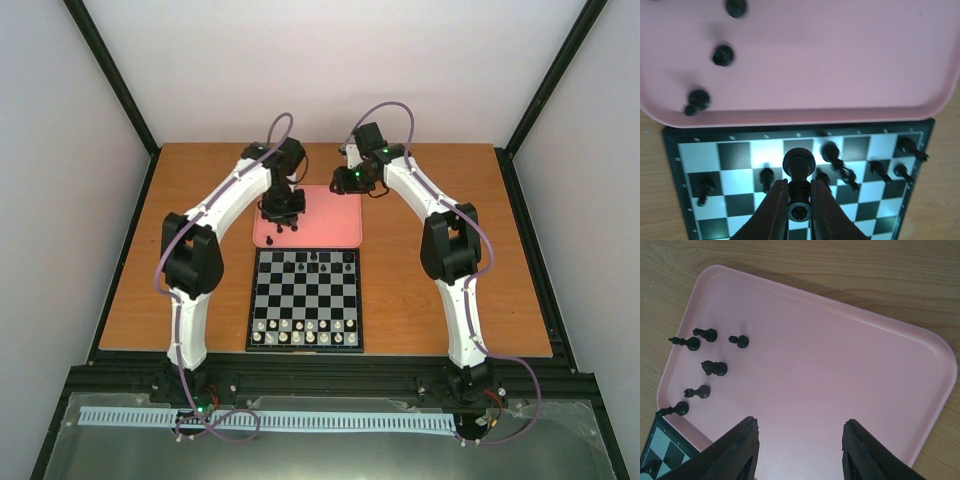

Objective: Set up the chess pieces on the board
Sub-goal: Place the chess piece on the chessboard.

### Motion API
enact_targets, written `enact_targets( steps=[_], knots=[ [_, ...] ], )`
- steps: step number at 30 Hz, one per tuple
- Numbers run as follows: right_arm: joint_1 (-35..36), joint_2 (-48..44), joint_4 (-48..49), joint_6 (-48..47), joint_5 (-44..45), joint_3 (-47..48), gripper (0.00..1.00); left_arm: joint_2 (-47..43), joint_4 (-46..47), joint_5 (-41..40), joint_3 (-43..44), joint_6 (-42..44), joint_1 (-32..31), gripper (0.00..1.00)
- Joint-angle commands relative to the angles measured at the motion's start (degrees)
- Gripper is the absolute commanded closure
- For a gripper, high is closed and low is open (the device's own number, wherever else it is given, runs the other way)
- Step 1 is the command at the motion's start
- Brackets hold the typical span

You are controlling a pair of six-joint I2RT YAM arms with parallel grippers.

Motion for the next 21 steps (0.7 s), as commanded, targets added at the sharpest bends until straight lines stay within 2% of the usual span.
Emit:
enact_targets(
  steps=[1,11,21],
  knots=[
    [-0.4,0.0,0.4,-0.3,0.7,0.6,0.54,0.6,-1.4,3.3,1.8,0.0,-2.5,0.99],
    [-0.4,1.0,0.3,-0.1,-0.1,1.1,0.54,0.9,0.8,4.5,-5.2,-0.4,-3.6,0.99],
    [-0.5,1.3,0.2,-0.2,0.0,1.4,0.53,3.4,1.0,7.3,-6.3,0.2,-3.6,0.99]
  ],
)
